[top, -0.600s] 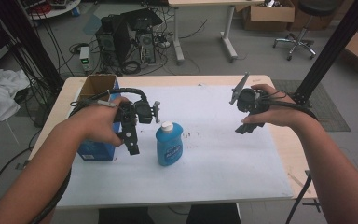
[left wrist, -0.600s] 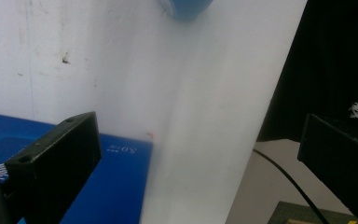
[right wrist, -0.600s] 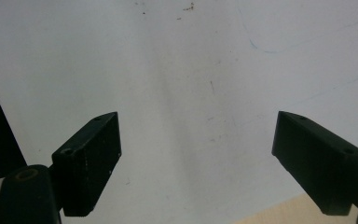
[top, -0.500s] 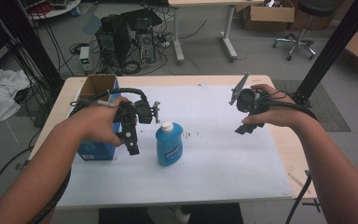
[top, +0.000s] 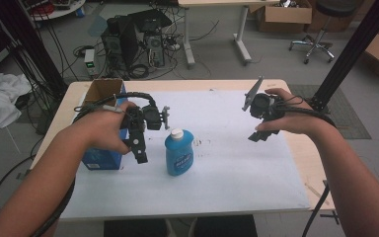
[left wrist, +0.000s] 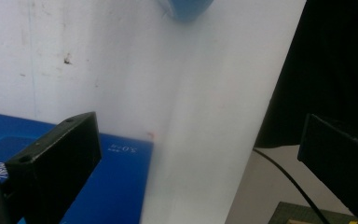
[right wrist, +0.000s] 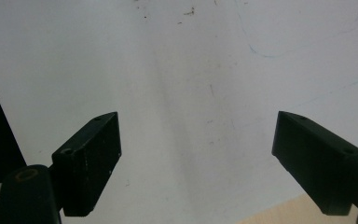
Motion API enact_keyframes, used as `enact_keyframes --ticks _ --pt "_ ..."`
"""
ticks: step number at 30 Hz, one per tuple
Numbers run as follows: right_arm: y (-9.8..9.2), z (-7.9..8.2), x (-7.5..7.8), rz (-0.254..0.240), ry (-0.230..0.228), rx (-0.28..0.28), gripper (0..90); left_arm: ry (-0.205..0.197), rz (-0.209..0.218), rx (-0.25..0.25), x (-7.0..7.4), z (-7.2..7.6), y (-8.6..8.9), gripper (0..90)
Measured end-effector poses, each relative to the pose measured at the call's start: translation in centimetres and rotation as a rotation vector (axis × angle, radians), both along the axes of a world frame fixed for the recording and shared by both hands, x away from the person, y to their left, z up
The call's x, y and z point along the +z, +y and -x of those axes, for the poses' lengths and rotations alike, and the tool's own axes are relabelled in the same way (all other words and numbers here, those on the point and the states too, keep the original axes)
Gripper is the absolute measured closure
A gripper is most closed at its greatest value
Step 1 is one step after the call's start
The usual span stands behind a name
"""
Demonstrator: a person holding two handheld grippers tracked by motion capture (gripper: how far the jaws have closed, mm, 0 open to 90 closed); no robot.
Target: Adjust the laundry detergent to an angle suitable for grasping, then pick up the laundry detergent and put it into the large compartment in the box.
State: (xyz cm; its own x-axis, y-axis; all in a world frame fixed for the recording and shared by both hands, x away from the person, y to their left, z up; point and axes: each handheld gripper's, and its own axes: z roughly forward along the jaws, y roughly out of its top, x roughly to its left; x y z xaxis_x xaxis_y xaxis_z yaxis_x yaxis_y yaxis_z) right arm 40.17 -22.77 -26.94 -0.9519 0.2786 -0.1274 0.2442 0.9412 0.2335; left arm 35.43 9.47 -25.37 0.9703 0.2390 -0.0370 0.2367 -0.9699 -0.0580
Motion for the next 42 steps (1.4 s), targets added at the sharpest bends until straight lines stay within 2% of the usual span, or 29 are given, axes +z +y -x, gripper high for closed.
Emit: enact_keyframes --ticks 2,5,8,12,26,29,35,37,38,40,42 --pt "-0.1 -0.1 0.0 -0.001 -0.002 -0.003 15.7 -0.002 -0.015 -0.003 0.2 -0.2 -0.2 0.1" --pt "-0.2 -0.3 0.1 0.001 -0.006 -0.008 15.7 -0.014 -0.018 -0.003 0.5 -0.2 -0.3 0.1" --pt "-0.4 -0.6 0.4 -0.018 -0.013 -0.011 15.7 -0.02 -0.007 -0.003 1.0 0.0 -0.2 0.1" --pt "-0.2 -0.5 0.4 -0.018 -0.014 -0.011 15.7 -0.02 -0.025 -0.003 1.0 0.0 -0.1 0.1" --pt "0.2 -0.8 0.0 -0.008 -0.001 0.005 15.7 -0.009 -0.022 0.029 0.1 -0.2 0.5 0.1" --pt "0.1 -0.8 -0.2 -0.011 -0.002 0.017 15.7 -0.004 -0.007 0.035 0.2 -0.2 0.5 0.1" --pt "-0.3 -0.5 -0.5 -0.006 -0.004 0.024 15.7 -0.008 0.003 0.062 0.6 0.2 0.0 0.1" --pt "-0.4 -0.4 -0.5 -0.01 -0.006 0.029 15.7 -0.01 0.002 0.071 0.7 0.4 -0.1 0.1" --pt "-0.4 -0.3 -0.5 -0.008 -0.007 0.031 15.7 -0.006 -0.016 0.089 0.7 0.6 -0.4 0.1" --pt "-0.5 -0.1 -0.5 -0.009 -0.012 0.031 15.7 -0.005 -0.023 0.098 0.7 0.7 -0.5 0.1" --pt "-0.6 0.0 -0.6 -0.01 -0.015 0.03 15.7 -0.005 -0.014 0.118 0.8 0.9 -0.5 0.0"
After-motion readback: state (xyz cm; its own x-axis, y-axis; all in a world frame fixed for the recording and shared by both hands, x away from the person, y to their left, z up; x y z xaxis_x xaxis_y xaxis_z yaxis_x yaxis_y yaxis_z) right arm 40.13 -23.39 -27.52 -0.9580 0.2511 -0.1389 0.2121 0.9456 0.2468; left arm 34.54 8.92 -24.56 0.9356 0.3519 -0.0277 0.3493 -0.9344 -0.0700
